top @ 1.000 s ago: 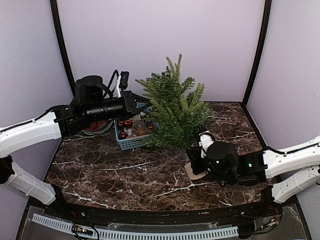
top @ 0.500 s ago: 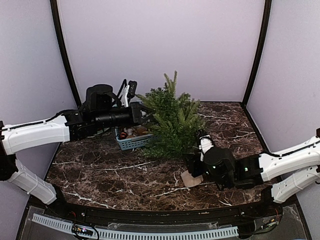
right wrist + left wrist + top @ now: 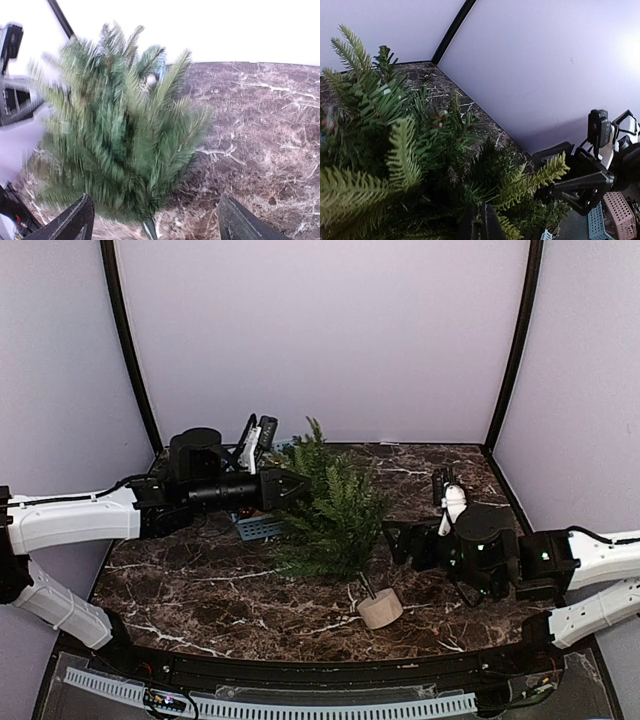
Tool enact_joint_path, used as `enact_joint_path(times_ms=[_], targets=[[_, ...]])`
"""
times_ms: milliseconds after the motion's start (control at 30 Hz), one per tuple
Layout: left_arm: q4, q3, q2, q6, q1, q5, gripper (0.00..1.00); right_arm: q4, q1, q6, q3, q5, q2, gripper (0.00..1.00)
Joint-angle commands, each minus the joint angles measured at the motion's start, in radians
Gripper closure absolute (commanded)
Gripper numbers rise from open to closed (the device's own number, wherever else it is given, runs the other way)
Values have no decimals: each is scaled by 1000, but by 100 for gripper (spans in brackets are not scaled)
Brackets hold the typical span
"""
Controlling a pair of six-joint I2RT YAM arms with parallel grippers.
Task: Decorate the small christmas tree
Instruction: Pass from the left arm to the right, then place the Christmas tree at the center of the board.
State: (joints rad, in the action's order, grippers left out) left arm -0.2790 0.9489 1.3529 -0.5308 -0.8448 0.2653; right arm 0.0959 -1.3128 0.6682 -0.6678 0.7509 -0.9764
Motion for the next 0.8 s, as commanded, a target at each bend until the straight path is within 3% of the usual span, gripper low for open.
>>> enact_joint_path(times_ms=[0, 267, 633, 767], targets=[[-121, -4, -78, 61, -3, 66, 100, 211, 62, 35, -193, -45, -7, 13], [-100, 61, -65, 135, -6, 173, 100, 441, 248, -25, -540, -295, -171, 18], [-34, 123, -53, 195, -43, 253, 100, 453, 362, -114, -827, -443, -352, 23], [-10, 114, -62, 202, -55, 241, 100, 427, 390, -109, -856, -486, -348, 25]])
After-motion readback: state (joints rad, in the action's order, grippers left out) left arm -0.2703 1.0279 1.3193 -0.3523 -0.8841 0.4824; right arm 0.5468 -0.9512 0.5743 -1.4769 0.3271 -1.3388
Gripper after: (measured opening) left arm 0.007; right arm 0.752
